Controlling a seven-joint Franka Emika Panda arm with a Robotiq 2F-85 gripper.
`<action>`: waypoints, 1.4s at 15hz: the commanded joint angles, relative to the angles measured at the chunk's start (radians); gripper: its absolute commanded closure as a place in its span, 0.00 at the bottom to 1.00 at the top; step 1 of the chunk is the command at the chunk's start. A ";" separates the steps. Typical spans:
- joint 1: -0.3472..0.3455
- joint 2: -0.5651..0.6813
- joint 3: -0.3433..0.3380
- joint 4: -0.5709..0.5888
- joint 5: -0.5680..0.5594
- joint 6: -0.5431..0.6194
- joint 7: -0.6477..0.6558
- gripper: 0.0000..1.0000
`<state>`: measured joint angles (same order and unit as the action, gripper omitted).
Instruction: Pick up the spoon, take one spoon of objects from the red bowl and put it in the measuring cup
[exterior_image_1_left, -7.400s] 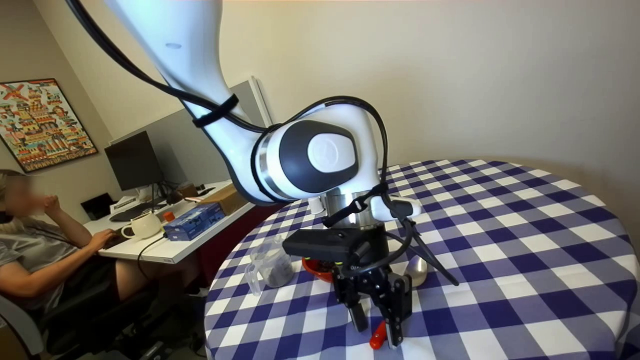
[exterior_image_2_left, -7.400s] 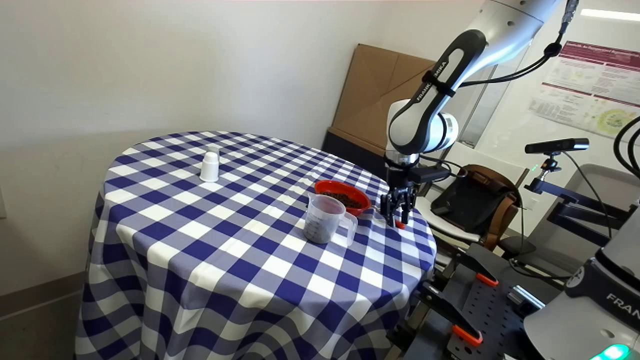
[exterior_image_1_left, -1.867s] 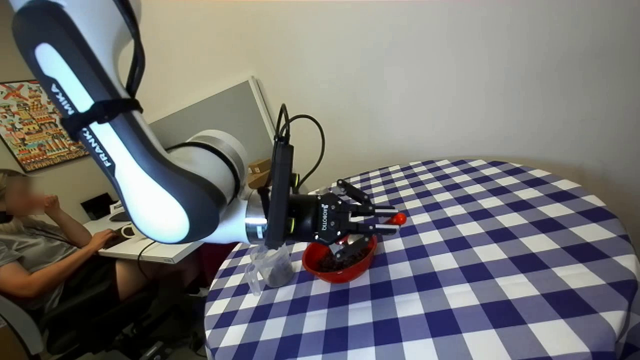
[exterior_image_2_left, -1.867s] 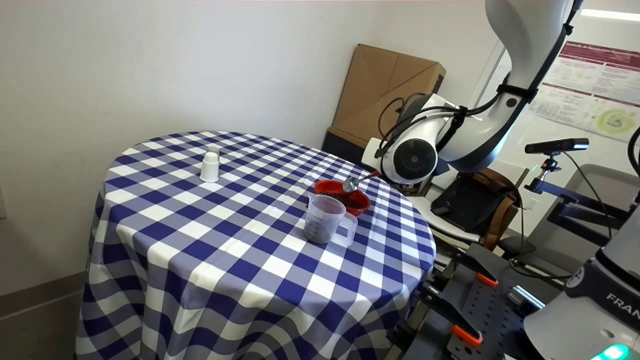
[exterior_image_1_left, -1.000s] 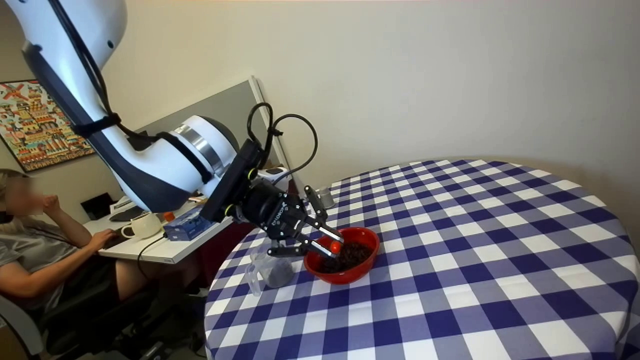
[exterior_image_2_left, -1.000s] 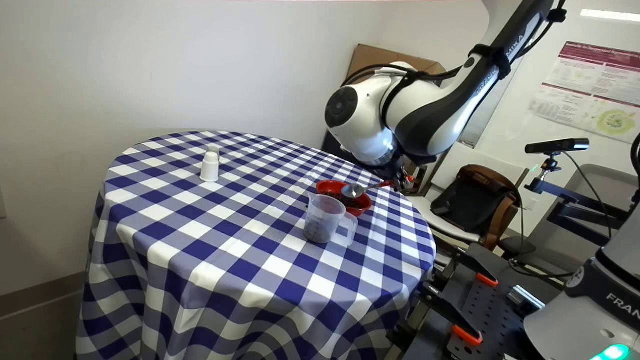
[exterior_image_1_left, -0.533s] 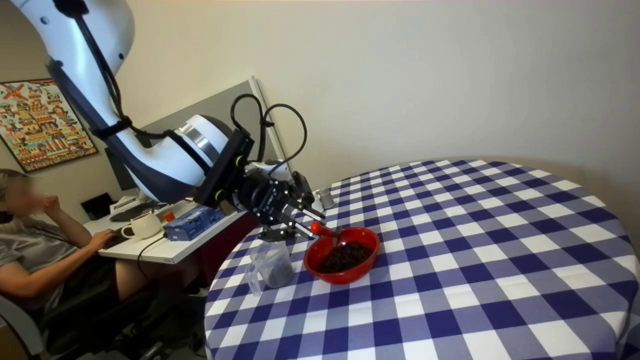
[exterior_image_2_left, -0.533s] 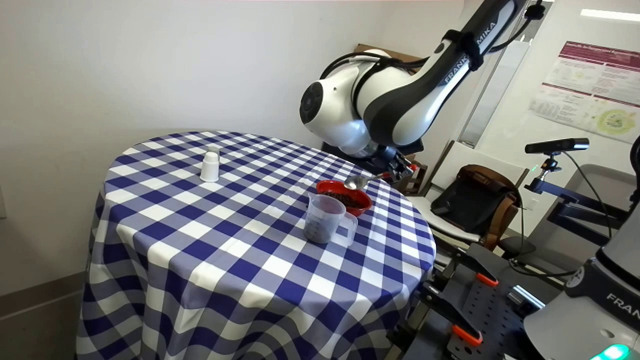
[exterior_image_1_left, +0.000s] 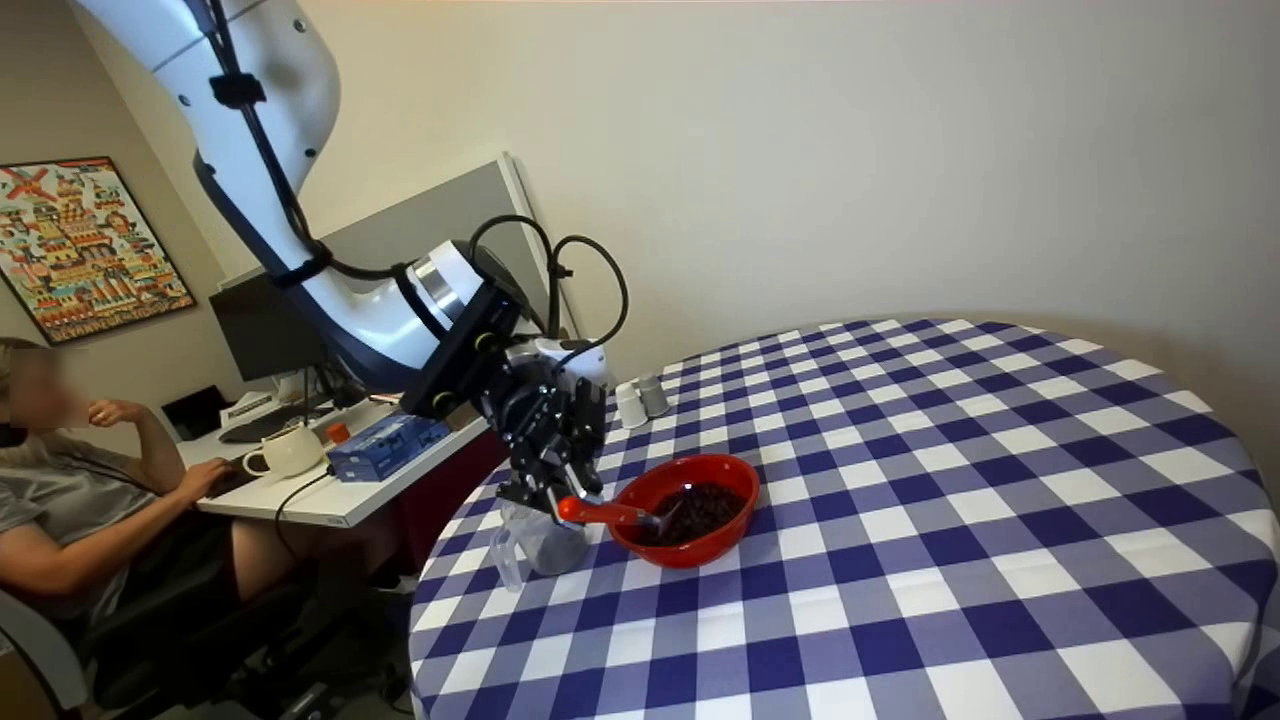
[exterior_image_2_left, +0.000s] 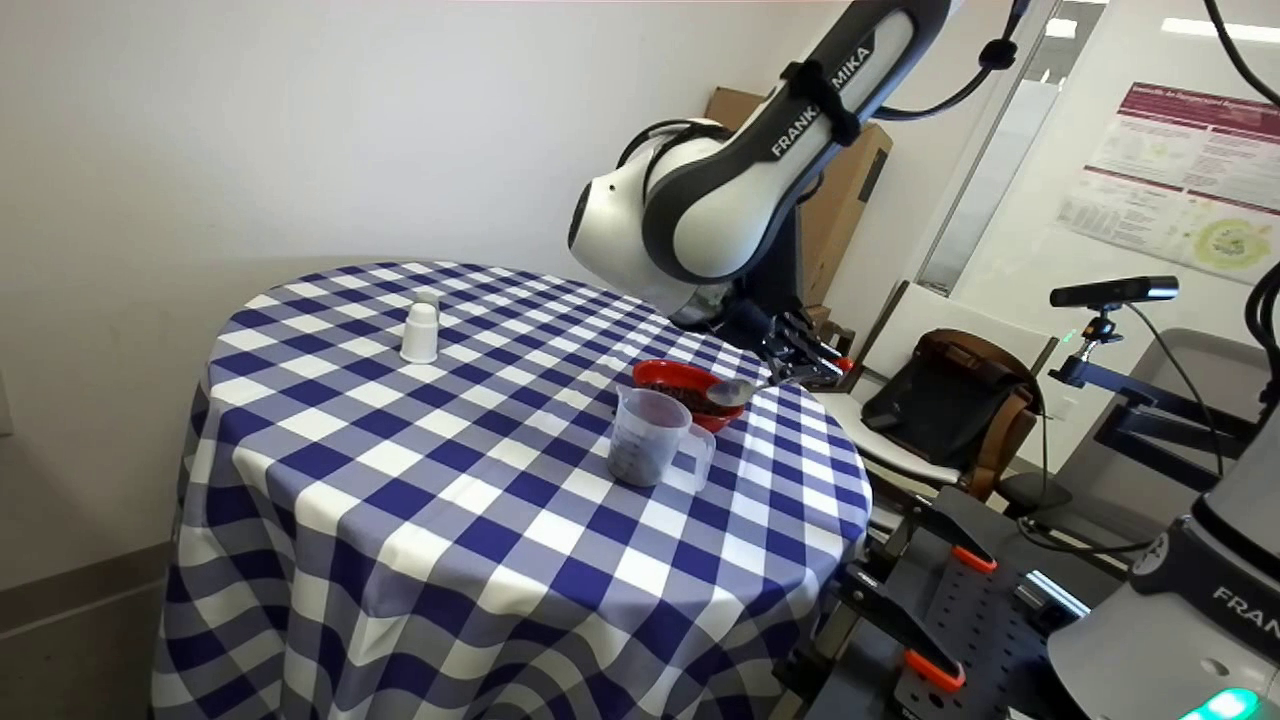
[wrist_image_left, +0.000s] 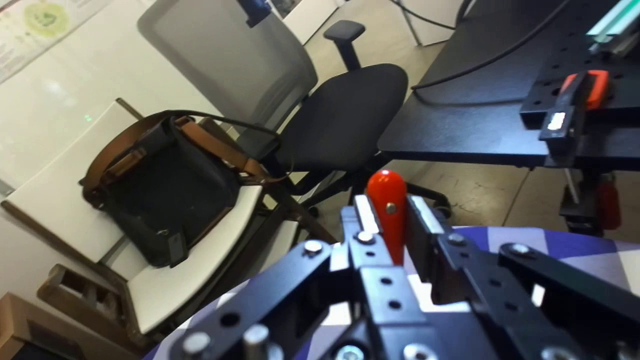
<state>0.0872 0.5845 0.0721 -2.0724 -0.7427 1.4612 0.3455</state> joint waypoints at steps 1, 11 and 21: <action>-0.002 0.081 -0.035 0.134 0.131 -0.041 -0.005 0.95; 0.007 0.228 -0.130 0.341 0.223 -0.050 -0.006 0.95; 0.014 0.283 -0.127 0.406 0.307 -0.068 -0.013 0.95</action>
<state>0.0938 0.8431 -0.0494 -1.7100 -0.4862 1.4302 0.3452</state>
